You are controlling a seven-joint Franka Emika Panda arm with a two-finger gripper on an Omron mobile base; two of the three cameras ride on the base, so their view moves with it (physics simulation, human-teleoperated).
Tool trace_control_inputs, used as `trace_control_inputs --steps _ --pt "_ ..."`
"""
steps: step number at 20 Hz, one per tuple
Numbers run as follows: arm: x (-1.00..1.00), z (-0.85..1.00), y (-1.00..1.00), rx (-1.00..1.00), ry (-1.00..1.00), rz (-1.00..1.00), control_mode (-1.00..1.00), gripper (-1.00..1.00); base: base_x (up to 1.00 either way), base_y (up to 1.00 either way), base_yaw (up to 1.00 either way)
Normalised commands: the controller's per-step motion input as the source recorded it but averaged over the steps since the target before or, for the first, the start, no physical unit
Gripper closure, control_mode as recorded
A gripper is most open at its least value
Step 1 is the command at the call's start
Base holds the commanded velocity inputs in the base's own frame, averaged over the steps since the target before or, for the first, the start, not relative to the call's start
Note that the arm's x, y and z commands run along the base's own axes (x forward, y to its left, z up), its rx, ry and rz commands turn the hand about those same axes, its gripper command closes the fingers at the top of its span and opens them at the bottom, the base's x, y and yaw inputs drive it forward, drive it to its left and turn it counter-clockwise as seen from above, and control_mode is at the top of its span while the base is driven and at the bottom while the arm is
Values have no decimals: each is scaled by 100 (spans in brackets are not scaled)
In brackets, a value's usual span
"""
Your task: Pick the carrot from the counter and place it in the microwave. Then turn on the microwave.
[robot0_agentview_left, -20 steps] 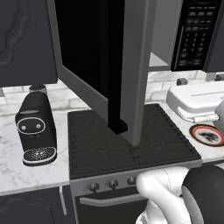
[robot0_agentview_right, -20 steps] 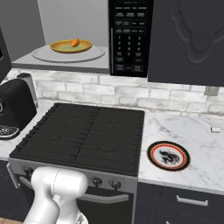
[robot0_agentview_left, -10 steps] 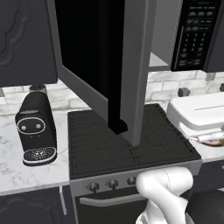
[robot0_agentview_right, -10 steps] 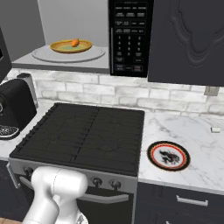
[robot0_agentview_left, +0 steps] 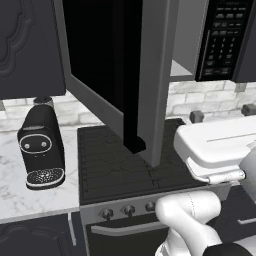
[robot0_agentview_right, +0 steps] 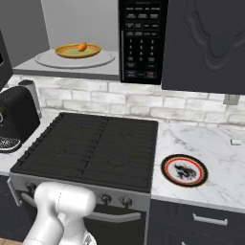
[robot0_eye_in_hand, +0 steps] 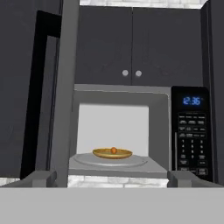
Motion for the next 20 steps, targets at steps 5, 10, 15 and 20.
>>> trace_control_inputs --steps 5,10,15,20 --pt "-10 0 30 0 0 0 -100 -100 0 0 0" --pt "-8 0 23 0 0 0 -100 -100 0 0 0" --pt "-7 0 18 0 0 0 -100 -100 0 0 0" --pt "-3 0 16 0 0 -3 -100 -100 0 0 0"
